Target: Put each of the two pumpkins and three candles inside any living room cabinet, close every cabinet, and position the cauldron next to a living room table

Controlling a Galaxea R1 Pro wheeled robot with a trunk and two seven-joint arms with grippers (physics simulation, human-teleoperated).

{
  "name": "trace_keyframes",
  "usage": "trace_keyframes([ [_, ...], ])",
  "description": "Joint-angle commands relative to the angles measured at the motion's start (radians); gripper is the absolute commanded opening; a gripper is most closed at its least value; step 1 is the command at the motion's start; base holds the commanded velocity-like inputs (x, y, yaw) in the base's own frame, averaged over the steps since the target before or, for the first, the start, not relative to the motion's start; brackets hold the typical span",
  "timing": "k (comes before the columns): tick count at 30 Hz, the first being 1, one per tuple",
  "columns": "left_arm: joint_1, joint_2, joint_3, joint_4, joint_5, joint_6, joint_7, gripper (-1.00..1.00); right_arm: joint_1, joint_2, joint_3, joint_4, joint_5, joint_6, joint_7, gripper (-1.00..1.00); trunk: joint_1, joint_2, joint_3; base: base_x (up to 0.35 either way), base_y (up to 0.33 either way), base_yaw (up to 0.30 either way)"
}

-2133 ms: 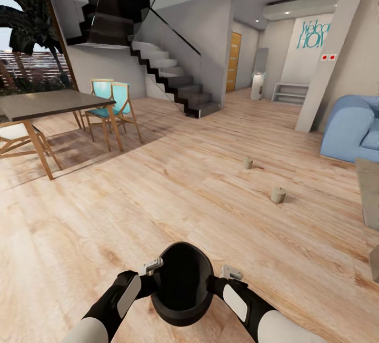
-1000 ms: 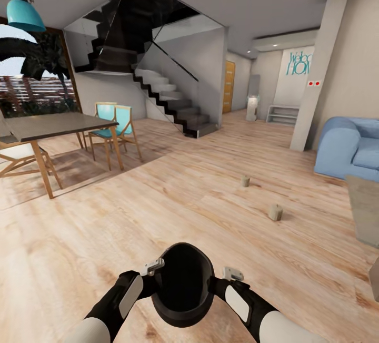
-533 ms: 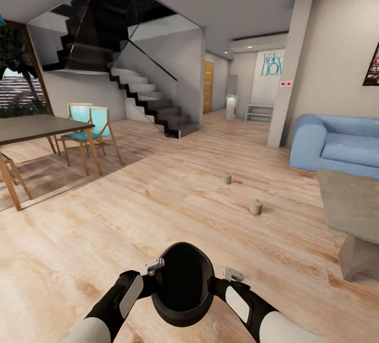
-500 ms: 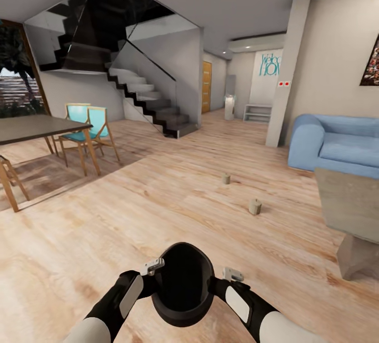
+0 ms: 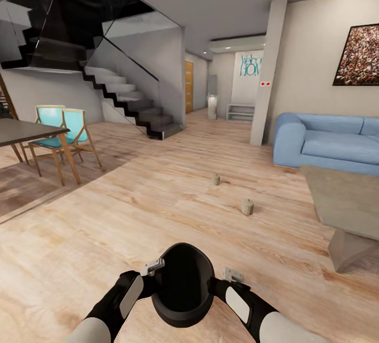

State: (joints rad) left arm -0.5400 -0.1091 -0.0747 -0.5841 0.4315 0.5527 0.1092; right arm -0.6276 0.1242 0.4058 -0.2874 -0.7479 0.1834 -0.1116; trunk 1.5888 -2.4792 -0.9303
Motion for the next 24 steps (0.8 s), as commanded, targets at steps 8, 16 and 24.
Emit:
trace_keyframes([
  [8, 0.000, 0.036, -0.004, -0.001, 0.007, 0.004, 0.010, -1.00, -0.001, -0.001, 0.000, -0.084, -0.012, -0.007, -0.002, -1.00, 0.000, -0.001, -0.001, 0.265, 0.219, -0.044],
  [16, 0.000, 0.036, -0.004, -0.001, 0.007, 0.004, 0.010, -1.00, -0.001, -0.001, -0.001, -0.084, -0.013, -0.006, -0.001, -1.00, 0.000, -0.001, -0.001, 0.272, 0.174, -0.263],
  [24, 0.000, 0.037, -0.004, -0.002, 0.007, 0.004, 0.010, -1.00, -0.001, -0.001, -0.001, -0.084, -0.013, -0.005, -0.001, -1.00, 0.000, -0.001, -0.001, 0.076, 0.019, -0.285],
])
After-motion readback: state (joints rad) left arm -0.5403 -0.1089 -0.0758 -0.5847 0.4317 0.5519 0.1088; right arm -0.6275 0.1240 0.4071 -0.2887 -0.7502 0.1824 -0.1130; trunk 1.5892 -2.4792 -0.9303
